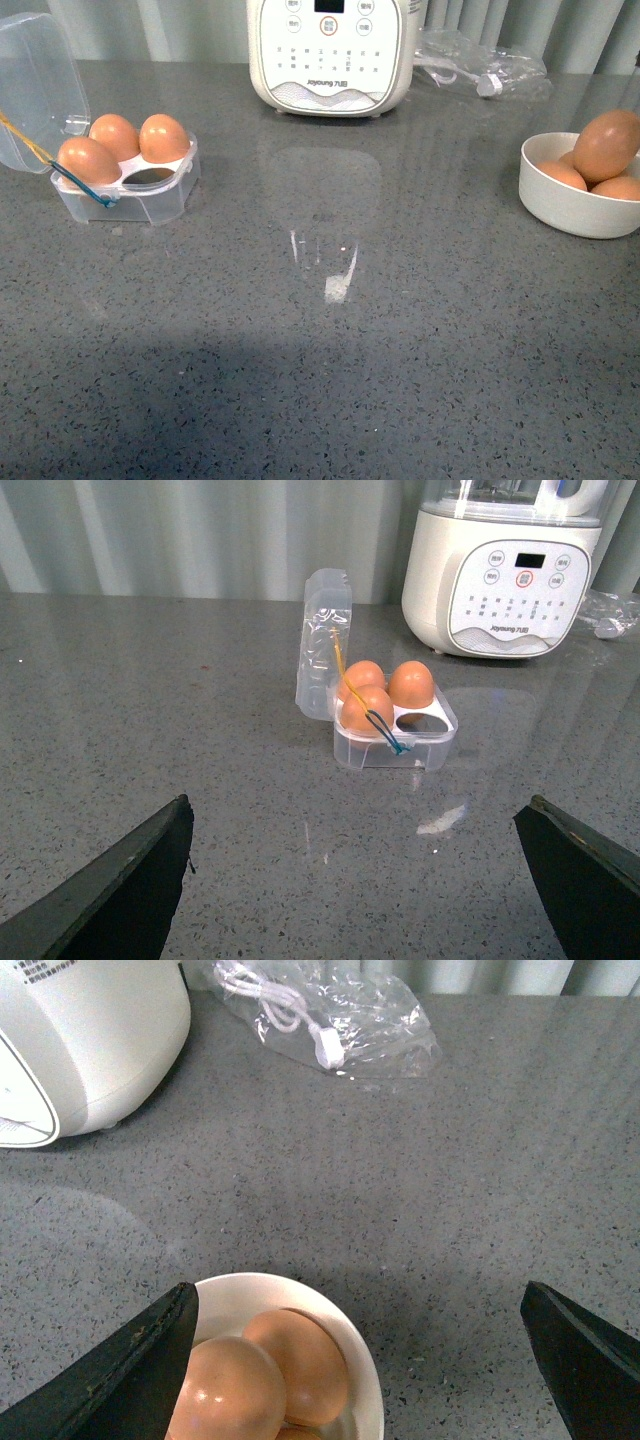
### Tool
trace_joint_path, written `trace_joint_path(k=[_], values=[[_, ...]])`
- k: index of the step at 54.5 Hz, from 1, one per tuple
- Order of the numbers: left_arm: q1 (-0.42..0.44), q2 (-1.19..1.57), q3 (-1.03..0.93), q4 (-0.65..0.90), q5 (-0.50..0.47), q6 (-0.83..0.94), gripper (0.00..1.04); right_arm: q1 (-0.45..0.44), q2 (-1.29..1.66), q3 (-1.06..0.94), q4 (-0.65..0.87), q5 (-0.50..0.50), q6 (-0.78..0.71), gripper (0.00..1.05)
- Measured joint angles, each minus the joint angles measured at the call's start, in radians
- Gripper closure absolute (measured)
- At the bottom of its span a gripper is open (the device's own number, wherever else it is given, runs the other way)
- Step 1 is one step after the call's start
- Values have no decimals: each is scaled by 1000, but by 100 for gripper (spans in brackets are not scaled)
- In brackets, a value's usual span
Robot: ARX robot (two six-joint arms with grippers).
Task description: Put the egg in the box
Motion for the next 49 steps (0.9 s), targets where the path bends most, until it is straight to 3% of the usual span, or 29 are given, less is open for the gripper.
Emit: trace_joint_path(k=[21,49], values=[[0,0,0,0,0,0,7,41,76,36,-22,-82,0,7],[0,0,0,0,0,0,7,45,104,-7,-34,-92,0,7]])
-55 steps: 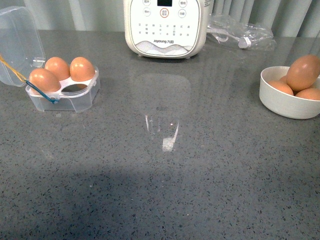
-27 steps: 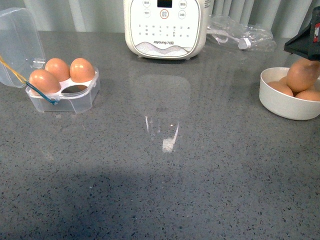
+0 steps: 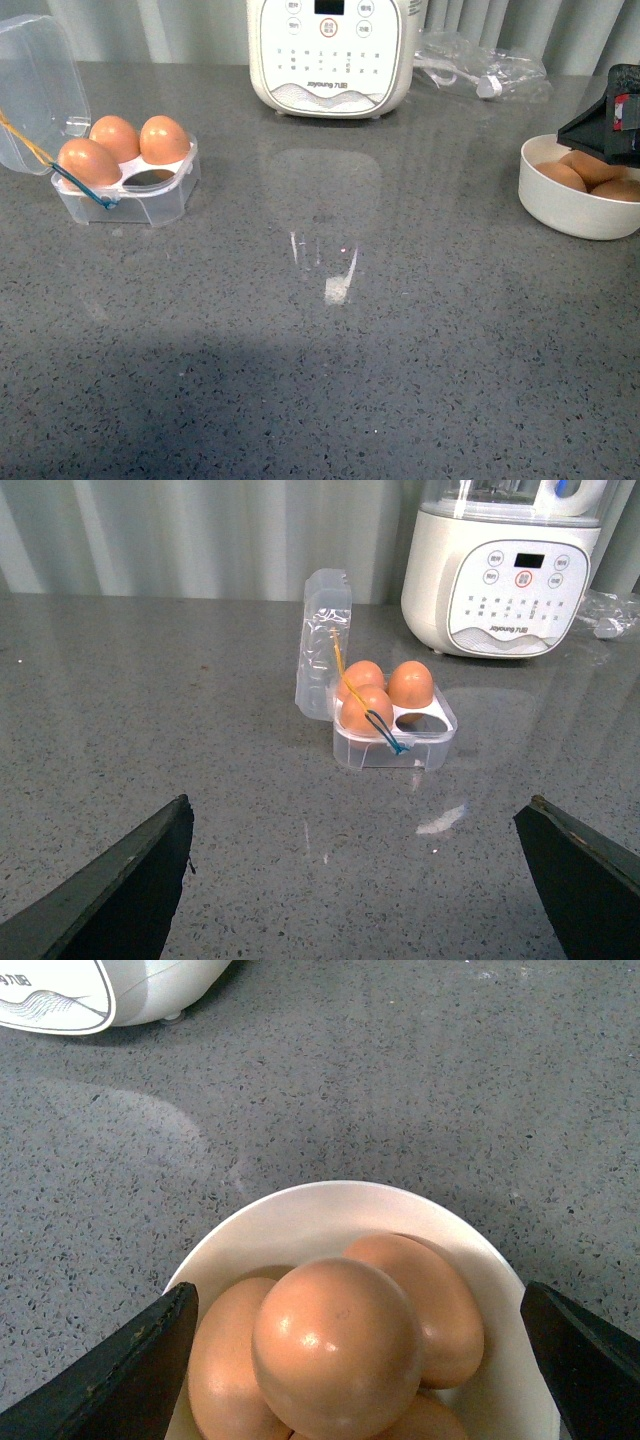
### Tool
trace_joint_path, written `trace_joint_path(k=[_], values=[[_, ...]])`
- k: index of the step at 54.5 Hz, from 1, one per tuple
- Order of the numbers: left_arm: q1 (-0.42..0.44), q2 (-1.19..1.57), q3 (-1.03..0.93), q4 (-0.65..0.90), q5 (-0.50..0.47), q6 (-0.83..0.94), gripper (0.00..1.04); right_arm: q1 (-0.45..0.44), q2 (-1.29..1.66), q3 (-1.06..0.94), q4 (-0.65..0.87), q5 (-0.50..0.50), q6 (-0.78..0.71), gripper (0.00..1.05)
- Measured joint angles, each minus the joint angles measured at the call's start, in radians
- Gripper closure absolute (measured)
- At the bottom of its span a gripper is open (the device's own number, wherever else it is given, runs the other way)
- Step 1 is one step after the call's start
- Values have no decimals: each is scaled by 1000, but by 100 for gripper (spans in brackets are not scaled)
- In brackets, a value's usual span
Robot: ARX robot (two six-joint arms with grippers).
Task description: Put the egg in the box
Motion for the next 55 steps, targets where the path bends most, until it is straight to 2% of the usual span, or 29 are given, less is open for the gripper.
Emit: trace_joint_path(k=[5,8,16,21,24,42,55], values=[[0,0,0,0,0,0,7,0,0,-5,2,0,-1,7],[0,0,0,0,0,0,7,0,0,-7,3,-2,-1,12],[0,0,0,0,0,0,7,0,0,-8,3,-2,-4,33],[0,0,0,0,0,0,7,3,-2,-8,3,-3,-7,53],[0,0,0,0,0,0,7,10,-10,-9,0,-2,-11,61],[0,0,0,0,0,0,7,81,-129,-12,-37,16,-33,63],[0,0,0,0,0,0,7,257,-163,50,-20,27,-62,63]])
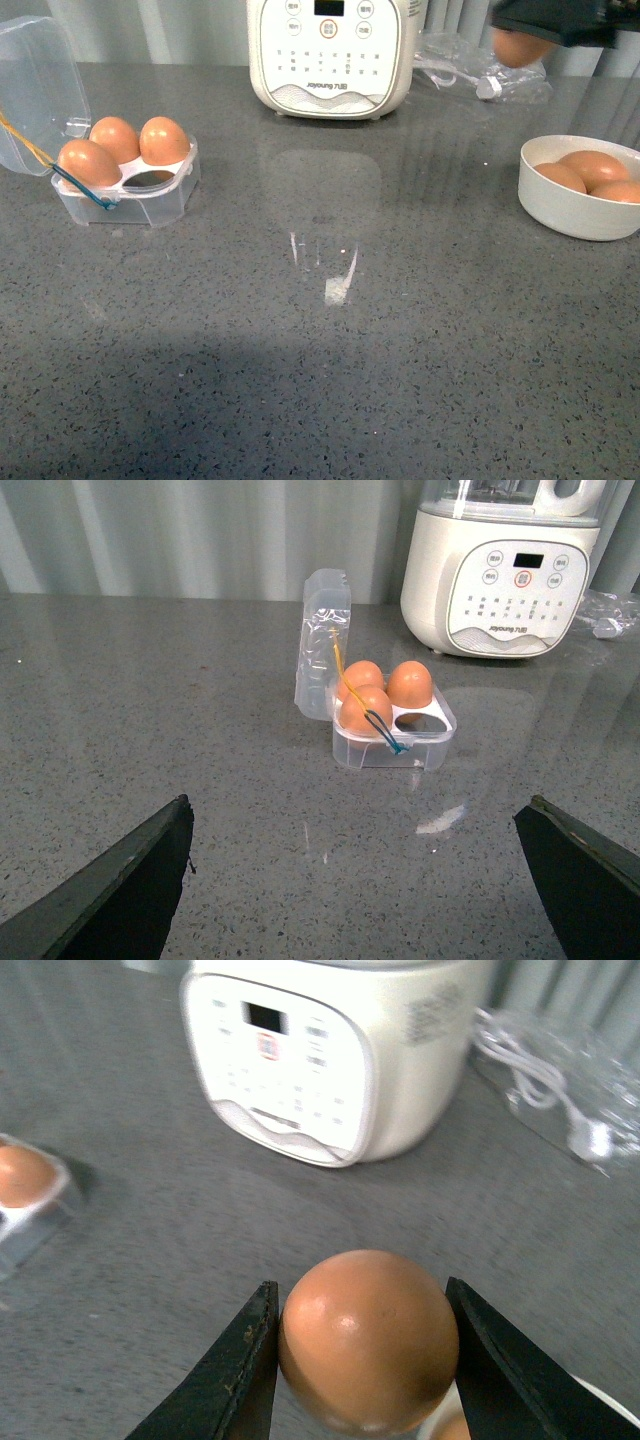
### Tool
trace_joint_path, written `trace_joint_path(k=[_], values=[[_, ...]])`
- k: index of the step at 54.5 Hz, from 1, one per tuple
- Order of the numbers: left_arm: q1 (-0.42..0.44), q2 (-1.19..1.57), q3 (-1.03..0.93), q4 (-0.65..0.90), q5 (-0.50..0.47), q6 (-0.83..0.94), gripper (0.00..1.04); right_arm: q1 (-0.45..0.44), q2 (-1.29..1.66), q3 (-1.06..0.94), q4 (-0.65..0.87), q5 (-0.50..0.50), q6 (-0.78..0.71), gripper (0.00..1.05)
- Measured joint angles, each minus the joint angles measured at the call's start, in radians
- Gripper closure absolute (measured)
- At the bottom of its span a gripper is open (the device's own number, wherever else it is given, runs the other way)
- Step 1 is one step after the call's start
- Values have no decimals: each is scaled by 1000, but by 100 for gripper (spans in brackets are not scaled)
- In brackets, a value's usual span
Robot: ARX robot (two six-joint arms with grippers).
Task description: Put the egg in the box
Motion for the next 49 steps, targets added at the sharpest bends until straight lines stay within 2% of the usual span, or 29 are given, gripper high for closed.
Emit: trace_joint_path(k=[6,15,35,49], values=[[0,0,0,0,0,0,7,134,56,58,35,-52,-35,63],[0,0,0,0,0,0,7,231,165,125,92,-112,-44,63],[0,0,0,0,0,0,7,335,408,323,90,-87,-6,63],[0,0,0,0,0,0,7,383,455,370,70,-97,6,63]])
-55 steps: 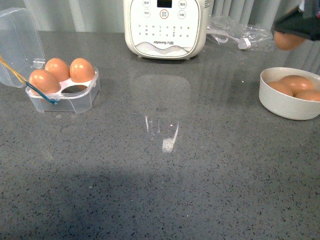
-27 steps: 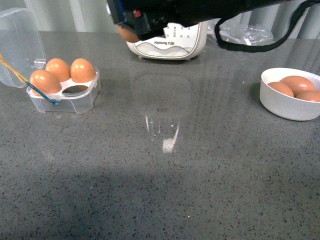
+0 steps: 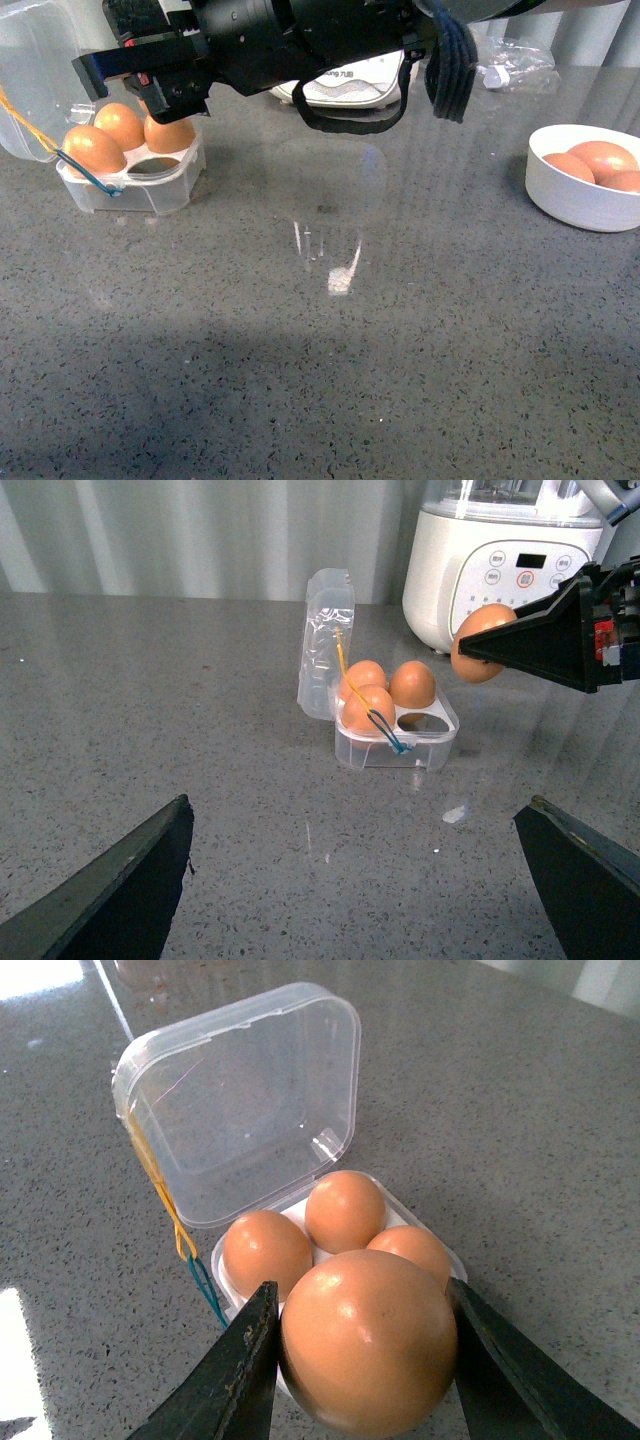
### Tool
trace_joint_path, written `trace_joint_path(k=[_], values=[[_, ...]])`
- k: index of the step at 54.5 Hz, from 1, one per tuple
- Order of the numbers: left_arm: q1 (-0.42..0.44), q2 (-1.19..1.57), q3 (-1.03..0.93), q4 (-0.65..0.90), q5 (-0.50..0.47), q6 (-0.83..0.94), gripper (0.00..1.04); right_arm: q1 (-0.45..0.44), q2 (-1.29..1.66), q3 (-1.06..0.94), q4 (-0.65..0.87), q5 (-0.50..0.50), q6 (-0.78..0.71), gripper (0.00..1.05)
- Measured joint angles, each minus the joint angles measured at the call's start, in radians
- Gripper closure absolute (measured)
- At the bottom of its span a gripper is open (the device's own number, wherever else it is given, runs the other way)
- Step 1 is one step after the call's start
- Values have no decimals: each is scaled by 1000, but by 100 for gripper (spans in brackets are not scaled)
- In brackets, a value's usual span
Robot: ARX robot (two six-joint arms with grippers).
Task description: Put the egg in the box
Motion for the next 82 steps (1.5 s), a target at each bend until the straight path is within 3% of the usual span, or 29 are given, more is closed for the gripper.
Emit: trace_joint_path(k=[47,69,82], values=[[0,0,0,0,0,0,7,48,105,92,-19,9,24,63],[0,0,0,0,0,0,7,48,103,100,-40,17,24,6],[0,0,0,0,0,0,7,31,-6,10,22,46,46,7]])
